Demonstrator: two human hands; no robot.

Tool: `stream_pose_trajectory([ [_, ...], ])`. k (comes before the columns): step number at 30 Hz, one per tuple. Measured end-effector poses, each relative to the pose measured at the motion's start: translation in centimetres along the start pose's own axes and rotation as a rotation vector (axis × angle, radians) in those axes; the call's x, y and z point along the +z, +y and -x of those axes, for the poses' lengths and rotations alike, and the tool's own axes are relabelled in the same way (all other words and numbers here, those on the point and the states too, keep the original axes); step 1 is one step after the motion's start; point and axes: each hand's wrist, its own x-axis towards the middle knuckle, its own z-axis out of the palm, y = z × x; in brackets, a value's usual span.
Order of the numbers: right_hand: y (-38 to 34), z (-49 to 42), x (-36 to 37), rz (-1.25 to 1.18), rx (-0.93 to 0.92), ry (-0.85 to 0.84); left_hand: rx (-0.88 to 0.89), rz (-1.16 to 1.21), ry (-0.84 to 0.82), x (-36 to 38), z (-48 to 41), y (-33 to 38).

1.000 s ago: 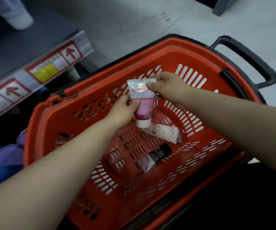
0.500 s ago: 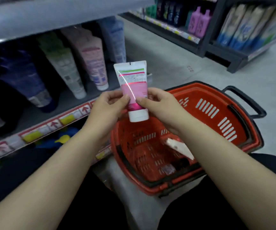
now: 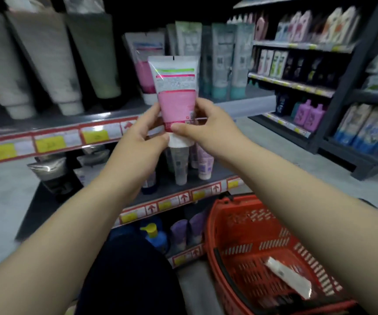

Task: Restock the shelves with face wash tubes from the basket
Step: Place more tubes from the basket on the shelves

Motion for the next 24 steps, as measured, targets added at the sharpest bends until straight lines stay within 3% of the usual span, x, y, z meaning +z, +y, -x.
stream_pose_trajectory([
  [5, -2.5, -4.4, 2.2, 0.090, -0.064, 0.085, 0.083, -0.129, 0.013, -2.6, -3.7, 1.7],
  [24, -0.9, -11.2, 5.2, 0.347, 0.036, 0.105, -0.053, -0.291, -0.001, -5.3, -9.6, 0.5],
])
